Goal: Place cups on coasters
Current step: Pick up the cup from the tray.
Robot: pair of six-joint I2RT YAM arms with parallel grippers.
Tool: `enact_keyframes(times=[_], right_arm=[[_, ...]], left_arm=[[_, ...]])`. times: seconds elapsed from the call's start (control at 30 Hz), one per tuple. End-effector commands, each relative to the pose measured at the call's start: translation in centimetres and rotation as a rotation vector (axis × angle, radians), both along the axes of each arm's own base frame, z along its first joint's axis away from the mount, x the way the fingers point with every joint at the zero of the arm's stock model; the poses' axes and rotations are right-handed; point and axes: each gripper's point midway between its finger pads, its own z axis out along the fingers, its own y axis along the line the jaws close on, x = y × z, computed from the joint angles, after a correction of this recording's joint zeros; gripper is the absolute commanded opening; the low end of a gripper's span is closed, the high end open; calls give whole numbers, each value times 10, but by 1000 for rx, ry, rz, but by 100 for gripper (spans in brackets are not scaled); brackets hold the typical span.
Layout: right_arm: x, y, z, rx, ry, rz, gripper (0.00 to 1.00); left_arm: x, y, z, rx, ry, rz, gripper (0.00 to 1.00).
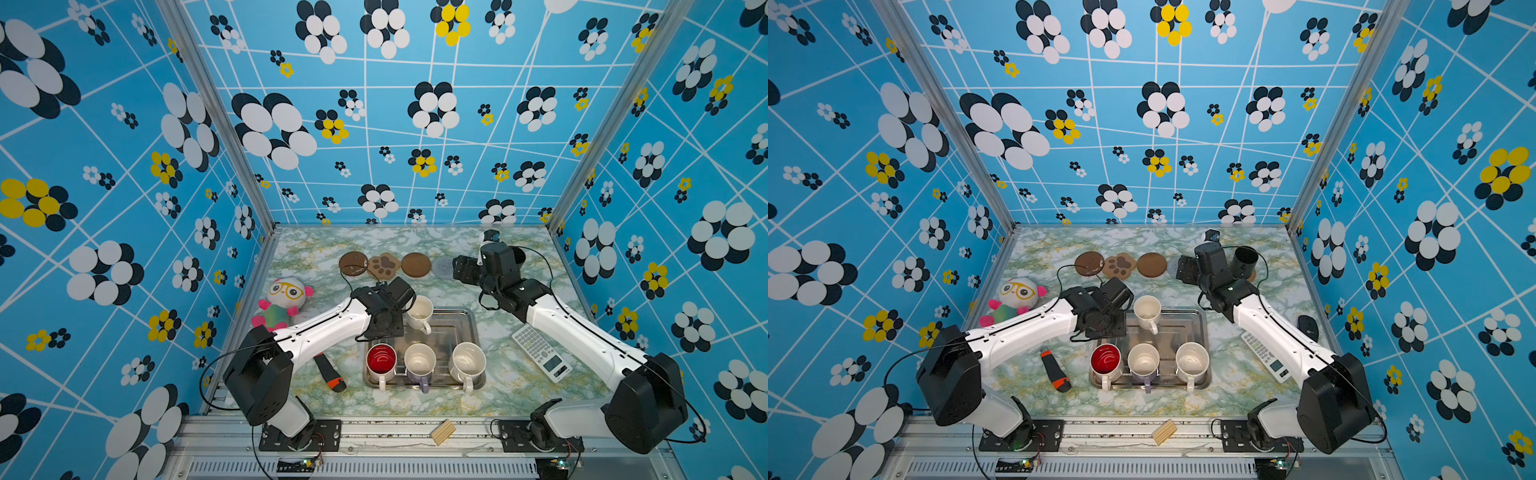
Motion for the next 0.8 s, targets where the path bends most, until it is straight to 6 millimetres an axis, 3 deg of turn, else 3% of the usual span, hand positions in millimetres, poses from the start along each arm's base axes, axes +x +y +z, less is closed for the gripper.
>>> enact_keyframes(times=[0.0, 0.43, 0.63, 0.77], right_arm=[[-1, -7, 2, -15, -18, -14, 82], [-1, -9, -2, -15, -10, -19, 82], [-2, -10, -1, -15, -10, -21, 83], [-1, -10, -3, -14, -7, -20, 82]], left_arm=[[10, 1, -1, 23, -16, 9, 54], [12, 12, -9, 60, -15, 36, 44], [11, 18, -14, 77, -9, 45, 33], [11, 20, -17, 82, -4, 47, 31]])
